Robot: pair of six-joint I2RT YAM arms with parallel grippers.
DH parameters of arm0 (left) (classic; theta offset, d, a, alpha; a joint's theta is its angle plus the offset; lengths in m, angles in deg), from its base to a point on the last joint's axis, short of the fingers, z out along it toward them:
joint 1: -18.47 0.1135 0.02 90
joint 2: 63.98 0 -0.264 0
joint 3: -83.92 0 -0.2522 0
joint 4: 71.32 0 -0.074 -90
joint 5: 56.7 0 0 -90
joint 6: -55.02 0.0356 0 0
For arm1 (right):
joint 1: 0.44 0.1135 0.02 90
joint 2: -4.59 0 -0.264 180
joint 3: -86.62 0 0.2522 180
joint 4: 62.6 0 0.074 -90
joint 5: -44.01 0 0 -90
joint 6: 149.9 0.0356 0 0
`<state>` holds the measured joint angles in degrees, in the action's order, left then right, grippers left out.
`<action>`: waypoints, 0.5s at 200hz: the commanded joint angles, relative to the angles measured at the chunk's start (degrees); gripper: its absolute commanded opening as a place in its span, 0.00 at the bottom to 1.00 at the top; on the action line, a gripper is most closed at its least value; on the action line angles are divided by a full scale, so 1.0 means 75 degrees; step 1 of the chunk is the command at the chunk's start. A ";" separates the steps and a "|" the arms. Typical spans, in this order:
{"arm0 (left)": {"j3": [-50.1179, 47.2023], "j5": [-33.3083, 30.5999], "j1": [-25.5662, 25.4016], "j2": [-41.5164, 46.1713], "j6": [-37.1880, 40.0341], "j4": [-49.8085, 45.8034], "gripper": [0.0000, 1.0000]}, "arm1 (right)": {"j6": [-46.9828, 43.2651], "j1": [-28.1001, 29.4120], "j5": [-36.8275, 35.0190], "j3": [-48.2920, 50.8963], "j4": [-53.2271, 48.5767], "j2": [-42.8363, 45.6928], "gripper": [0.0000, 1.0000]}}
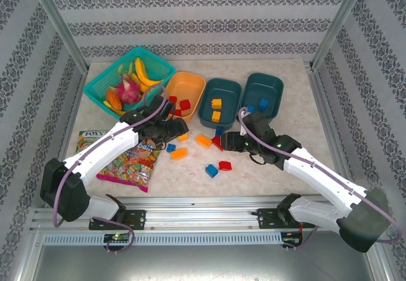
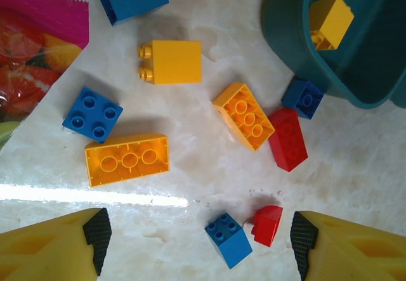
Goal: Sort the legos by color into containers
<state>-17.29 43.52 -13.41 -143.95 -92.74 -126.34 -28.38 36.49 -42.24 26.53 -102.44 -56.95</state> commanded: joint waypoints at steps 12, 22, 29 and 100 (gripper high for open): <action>-0.0185 -0.0163 -0.0188 0.0294 -0.0228 -0.0247 0.77 | 0.0033 0.0274 -0.0429 -0.0242 -0.0455 0.0119 0.64; -0.0170 -0.0171 -0.0211 0.0297 -0.0233 -0.0265 0.77 | -0.0025 0.0402 -0.0449 -0.0314 -0.0521 0.0086 0.64; -0.0161 -0.0177 -0.0223 0.0292 -0.0232 -0.0282 0.77 | -0.0083 0.0528 -0.0480 -0.0364 -0.0577 0.0030 0.64; -0.0678 -0.0229 -0.0320 0.1064 -0.0519 -0.0610 0.76 | -0.0686 0.2040 -0.0122 -0.0719 -0.1004 -0.1579 0.62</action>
<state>-20.30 42.63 -14.92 -139.71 -94.53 -126.97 -30.67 48.31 -44.12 23.42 -107.89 -64.82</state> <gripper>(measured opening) 0.763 0.619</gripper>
